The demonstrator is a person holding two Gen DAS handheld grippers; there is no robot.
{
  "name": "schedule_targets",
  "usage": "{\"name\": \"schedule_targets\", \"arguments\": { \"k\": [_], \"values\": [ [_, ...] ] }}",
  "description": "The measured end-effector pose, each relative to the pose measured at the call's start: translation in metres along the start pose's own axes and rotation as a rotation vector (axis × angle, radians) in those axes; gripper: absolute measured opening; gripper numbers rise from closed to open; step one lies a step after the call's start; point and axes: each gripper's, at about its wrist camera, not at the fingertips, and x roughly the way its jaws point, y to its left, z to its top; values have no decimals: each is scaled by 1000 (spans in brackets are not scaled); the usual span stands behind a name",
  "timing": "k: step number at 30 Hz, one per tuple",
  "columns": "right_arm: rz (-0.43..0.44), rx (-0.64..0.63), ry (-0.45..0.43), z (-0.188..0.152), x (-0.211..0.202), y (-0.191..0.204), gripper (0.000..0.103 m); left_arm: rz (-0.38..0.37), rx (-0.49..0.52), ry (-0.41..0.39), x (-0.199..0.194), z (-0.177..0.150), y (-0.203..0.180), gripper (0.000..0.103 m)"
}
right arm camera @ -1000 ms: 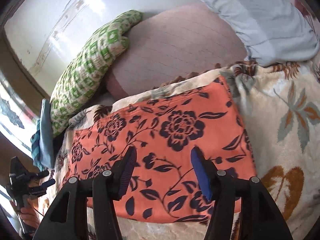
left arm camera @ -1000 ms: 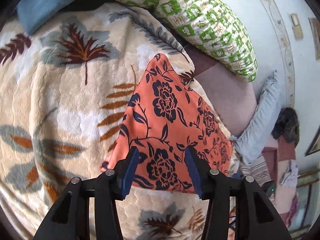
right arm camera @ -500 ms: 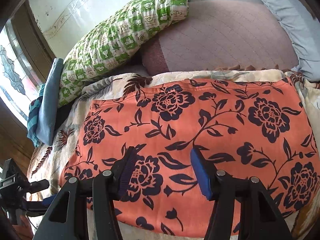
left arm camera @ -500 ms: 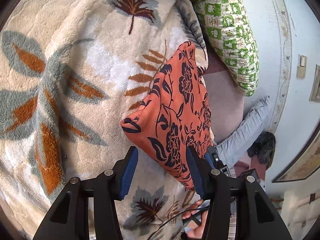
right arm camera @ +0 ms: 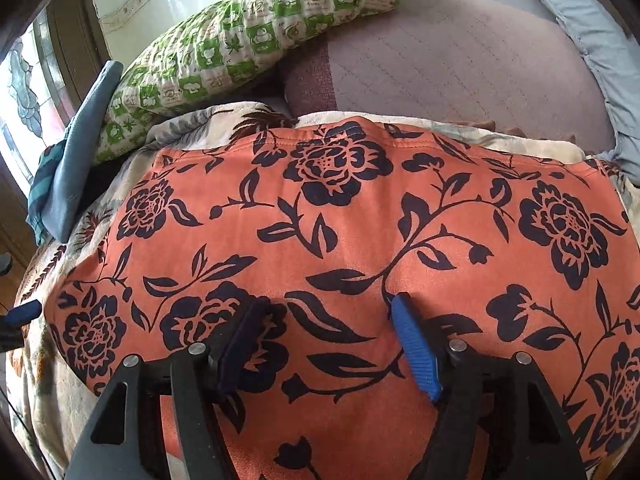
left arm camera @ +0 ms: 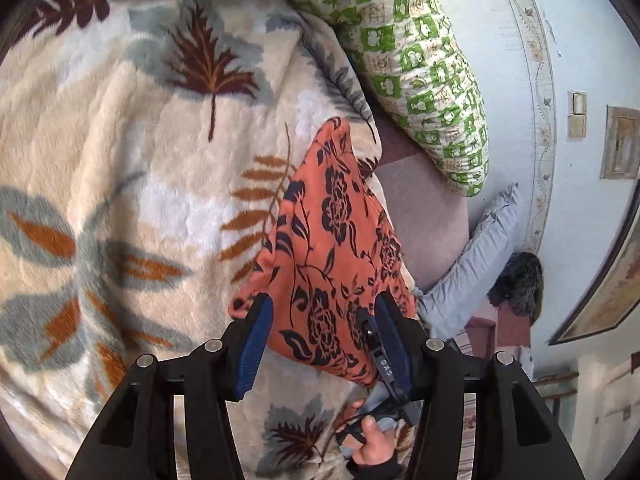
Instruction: Fold small clothes
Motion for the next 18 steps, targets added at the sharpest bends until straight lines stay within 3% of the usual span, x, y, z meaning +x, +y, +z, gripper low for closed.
{"name": "schedule_targets", "arguments": {
  "k": [3,6,9,13,18],
  "values": [
    [-25,-18,7,7,-11,13,70,76,16,3,5,22,-1,56],
    [115,-126,-51,4,-38,54,70,131,2,58,27,48,-3,56],
    [195,-317,-39,-12,-51,113,71,164,26,120,50,70,-14,56],
    [128,-545,-48,-35,-44,177,72,225,95,194,84,95,-34,56],
    [20,-762,-28,-67,-19,228,72,311,230,251,126,118,-61,56]
  ]
}}
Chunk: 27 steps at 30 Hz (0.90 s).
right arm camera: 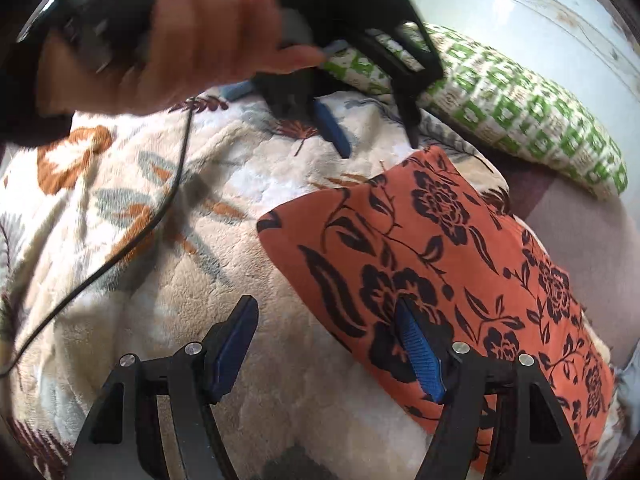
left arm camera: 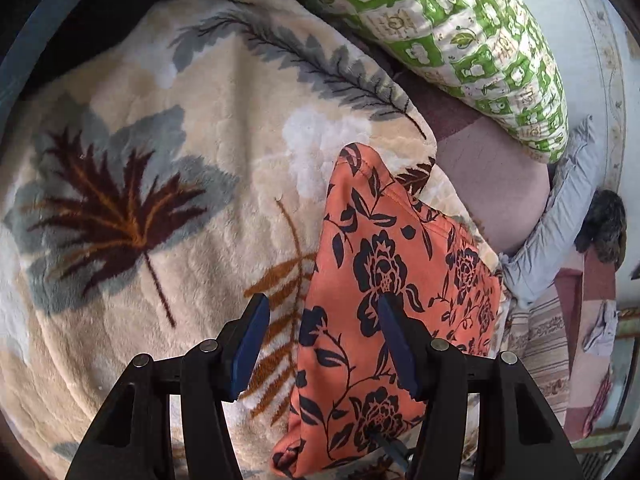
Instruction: Fold small clothes
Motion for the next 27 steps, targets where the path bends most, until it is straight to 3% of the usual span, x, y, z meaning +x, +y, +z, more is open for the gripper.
{"name": "schedule_targets", "arguments": {
  "k": [5,9,10,11,12,13,16,22,27],
  "values": [
    [-150,-126,-12,7,12,24,72,45,44,39,31,33,-17,56],
    [-178,-151,-9,15,22,21,66,89,124,103,63,42,-33,56],
    [-175,-151,-17,16,23,19,59,96,145,116,71,44,-39,54],
    [-176,-149,-17,19,25,15,33,100,165,123,77,43,-43,52],
    [-183,-140,-17,20,27,10,21,106,187,112,80,42,-49,46],
    [-164,-115,-28,21,25,3,20,111,212,100,81,41,-54,26],
    [-148,-37,-84,22,9,-17,16,114,267,51,73,33,-70,18],
    [-139,112,-150,16,-31,-51,15,77,310,-25,43,10,-109,17],
    [-116,312,-185,-9,-68,-92,15,58,358,-47,23,-13,-160,16]
  ]
}}
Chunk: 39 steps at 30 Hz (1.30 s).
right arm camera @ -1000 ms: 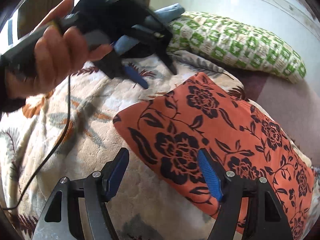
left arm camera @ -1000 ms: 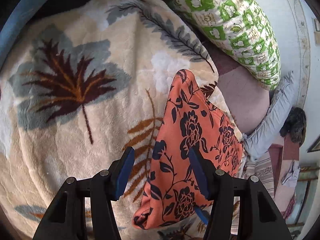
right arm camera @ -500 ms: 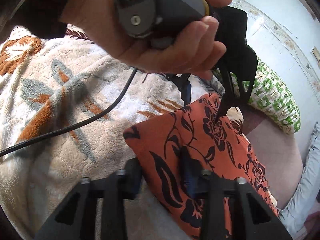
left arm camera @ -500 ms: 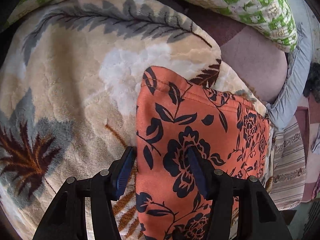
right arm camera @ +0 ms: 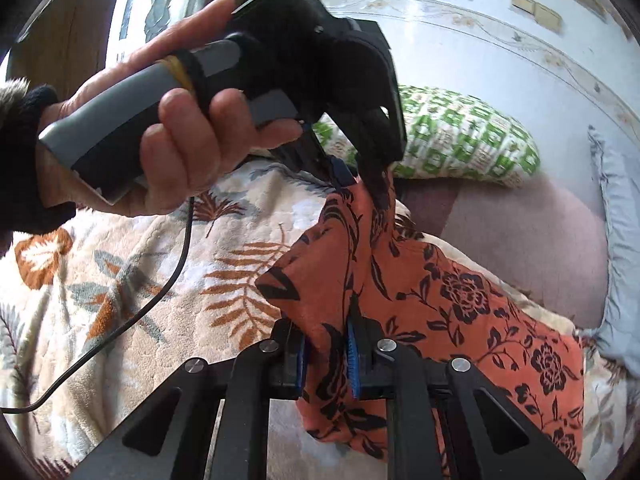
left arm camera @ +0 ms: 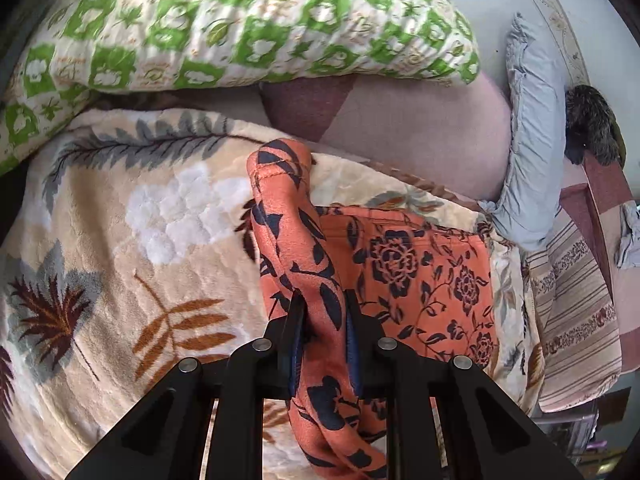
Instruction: Fold small clothes
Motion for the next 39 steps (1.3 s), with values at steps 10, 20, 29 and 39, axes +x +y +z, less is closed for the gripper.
{"name": "schedule_targets", "arguments": {
  "k": [10,20,29,39],
  "values": [
    [64,543,77,-76,-30,-139,15,16,79,126,76,-16,-111,16],
    [160,779,75,-149,-32,-201,21,165,65,196,139,-15,-138,16],
    [271,571,30,-98,-30,-137,64,209,-4,48,19,10,-65,32],
    [222,183,126,-32,26,-6,76,69,-298,143,29,-37,99,37]
  ]
}}
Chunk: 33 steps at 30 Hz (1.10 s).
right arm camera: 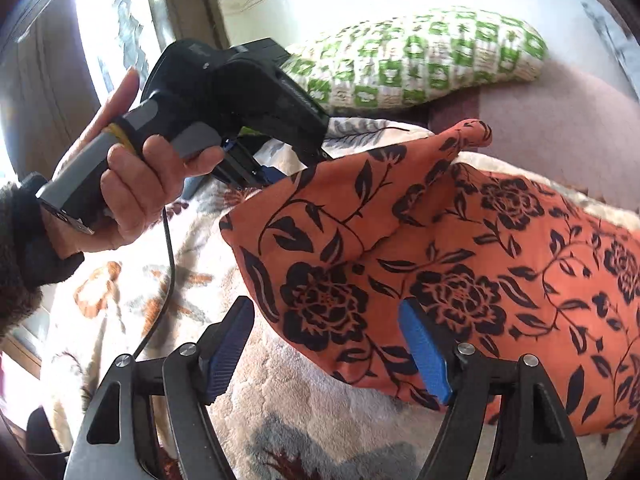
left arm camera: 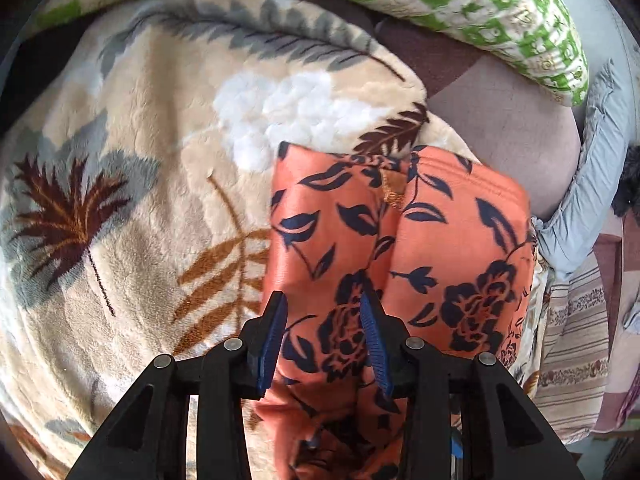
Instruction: Fold small clothes
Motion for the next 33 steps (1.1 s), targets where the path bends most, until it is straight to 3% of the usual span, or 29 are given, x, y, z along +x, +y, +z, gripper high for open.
{"name": "schedule_targets", "arguments": {
  "k": [5,10,12,15,17,24,27,31,33],
  "values": [
    [-145,-182,15,1,23,45,76,-94,-14,-57,-20,9,32,38],
    [-260,-352,10,8,45,82,76,-82,11,-24,-22,10,38,43],
    [-234,-396,34,15,58,93,76,-85,23,9,-20,13,39,43],
    [-117,-505,34,13,61,113,73,-85,47,21,-15,18,38,43],
    [-123,-577,23,7,61,122,73,-92,44,11,-20,21,42,43],
    [-248,-493,48,9,72,98,74,-198,78,-8,-27,21,39,44],
    [-283,-520,34,7,73,100,74,-157,89,10,-15,23,32,49],
    [-328,-561,23,-1,72,108,74,-140,19,34,12,30,37,48],
    [-340,-554,32,-3,73,105,74,-216,-24,8,11,30,44,47]
  ]
}}
